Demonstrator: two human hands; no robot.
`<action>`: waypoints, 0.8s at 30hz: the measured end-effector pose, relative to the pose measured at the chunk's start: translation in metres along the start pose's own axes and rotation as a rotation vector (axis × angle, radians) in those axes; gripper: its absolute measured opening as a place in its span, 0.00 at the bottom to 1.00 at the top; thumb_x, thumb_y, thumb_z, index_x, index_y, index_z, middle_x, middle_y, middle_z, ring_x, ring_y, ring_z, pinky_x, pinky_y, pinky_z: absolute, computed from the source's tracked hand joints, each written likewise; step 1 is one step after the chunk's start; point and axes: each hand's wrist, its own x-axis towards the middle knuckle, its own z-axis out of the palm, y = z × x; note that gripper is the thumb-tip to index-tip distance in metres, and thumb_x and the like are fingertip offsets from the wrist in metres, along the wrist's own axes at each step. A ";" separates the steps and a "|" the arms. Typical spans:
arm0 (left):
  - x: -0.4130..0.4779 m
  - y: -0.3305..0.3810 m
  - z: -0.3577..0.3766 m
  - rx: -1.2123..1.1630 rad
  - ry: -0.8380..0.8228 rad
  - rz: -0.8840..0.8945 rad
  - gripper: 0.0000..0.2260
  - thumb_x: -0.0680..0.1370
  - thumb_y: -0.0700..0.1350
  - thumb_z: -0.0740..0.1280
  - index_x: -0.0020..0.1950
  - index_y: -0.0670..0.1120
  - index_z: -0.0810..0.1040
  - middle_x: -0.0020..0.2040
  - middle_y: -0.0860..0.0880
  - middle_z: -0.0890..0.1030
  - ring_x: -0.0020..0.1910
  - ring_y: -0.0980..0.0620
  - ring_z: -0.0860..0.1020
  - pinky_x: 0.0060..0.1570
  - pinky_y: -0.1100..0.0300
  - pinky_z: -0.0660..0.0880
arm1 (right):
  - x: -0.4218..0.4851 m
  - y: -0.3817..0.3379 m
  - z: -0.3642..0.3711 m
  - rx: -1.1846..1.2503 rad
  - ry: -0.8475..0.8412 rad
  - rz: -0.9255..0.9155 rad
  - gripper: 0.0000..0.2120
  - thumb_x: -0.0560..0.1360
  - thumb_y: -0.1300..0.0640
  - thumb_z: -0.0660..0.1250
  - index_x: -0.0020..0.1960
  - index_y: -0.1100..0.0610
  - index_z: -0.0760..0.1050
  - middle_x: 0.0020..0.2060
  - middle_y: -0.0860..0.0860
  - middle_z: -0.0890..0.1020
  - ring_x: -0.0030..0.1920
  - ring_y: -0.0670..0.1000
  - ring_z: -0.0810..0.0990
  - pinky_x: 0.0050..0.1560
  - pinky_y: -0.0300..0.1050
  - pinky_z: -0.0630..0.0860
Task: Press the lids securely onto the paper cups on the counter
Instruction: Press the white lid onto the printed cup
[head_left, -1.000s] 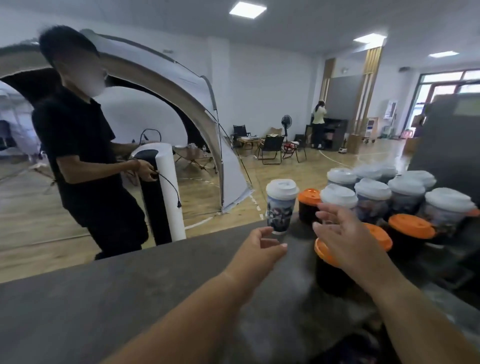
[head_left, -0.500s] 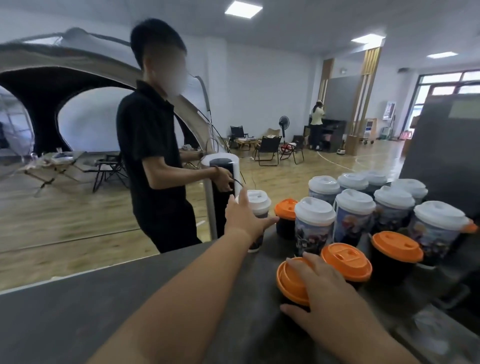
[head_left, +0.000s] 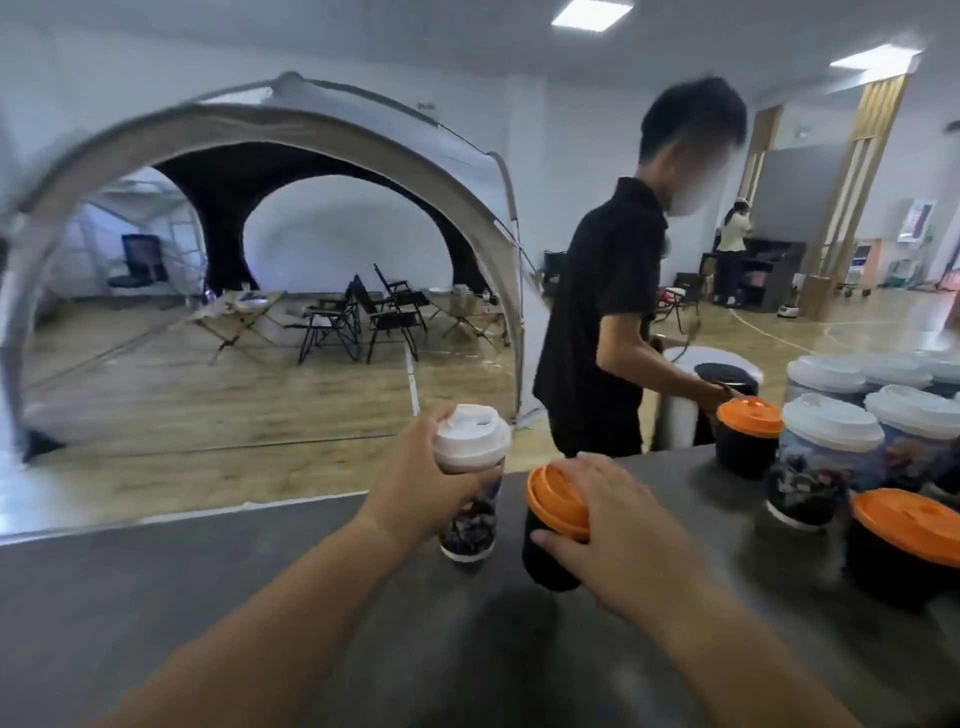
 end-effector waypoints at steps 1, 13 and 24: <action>-0.016 -0.011 -0.032 0.024 0.024 -0.005 0.34 0.66 0.49 0.79 0.67 0.54 0.67 0.56 0.59 0.74 0.56 0.59 0.74 0.56 0.64 0.72 | 0.005 -0.024 0.013 0.025 0.004 -0.031 0.33 0.74 0.38 0.68 0.75 0.42 0.59 0.73 0.42 0.63 0.71 0.48 0.65 0.69 0.44 0.64; -0.127 -0.104 -0.234 0.037 0.169 -0.009 0.31 0.65 0.47 0.80 0.59 0.64 0.66 0.55 0.64 0.75 0.56 0.69 0.73 0.56 0.65 0.73 | 0.009 -0.199 0.104 0.054 0.006 -0.080 0.35 0.72 0.39 0.72 0.74 0.45 0.63 0.72 0.46 0.67 0.71 0.52 0.67 0.70 0.50 0.67; -0.129 -0.119 -0.229 -0.112 0.154 0.023 0.45 0.66 0.46 0.80 0.74 0.56 0.55 0.63 0.59 0.70 0.65 0.57 0.70 0.65 0.57 0.68 | -0.001 -0.208 0.107 -0.049 0.030 -0.028 0.37 0.70 0.39 0.73 0.74 0.45 0.62 0.71 0.45 0.69 0.69 0.50 0.69 0.69 0.48 0.68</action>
